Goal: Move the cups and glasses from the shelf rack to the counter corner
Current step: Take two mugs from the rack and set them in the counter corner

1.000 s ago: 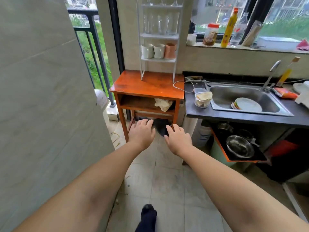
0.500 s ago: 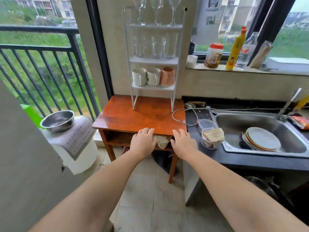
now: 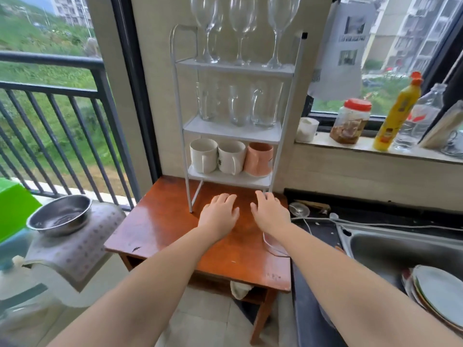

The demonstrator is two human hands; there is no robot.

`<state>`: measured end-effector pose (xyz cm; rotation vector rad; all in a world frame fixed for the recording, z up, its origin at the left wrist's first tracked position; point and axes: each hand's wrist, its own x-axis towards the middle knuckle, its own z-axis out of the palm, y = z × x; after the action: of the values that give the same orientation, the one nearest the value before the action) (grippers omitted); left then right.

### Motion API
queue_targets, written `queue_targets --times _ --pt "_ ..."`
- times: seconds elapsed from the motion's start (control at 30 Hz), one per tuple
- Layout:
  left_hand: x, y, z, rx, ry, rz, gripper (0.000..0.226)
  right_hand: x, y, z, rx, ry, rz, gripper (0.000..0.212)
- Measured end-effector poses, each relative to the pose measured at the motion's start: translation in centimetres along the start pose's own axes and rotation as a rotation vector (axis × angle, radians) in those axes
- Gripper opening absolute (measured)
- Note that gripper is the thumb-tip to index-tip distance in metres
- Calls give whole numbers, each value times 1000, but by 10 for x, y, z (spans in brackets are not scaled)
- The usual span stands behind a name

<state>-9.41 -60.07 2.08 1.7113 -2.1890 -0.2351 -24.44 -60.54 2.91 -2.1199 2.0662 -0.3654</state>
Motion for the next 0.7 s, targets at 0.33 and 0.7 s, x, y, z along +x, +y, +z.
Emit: queue_targets --times 0.33,0.7 --pt "124 -4 -4 -473 5 -298 48 109 -21 -9 532 139 209 36" --pt "169 -9 6 -1137 -101 -519 41 160 -20 1 1211 70 466 49"
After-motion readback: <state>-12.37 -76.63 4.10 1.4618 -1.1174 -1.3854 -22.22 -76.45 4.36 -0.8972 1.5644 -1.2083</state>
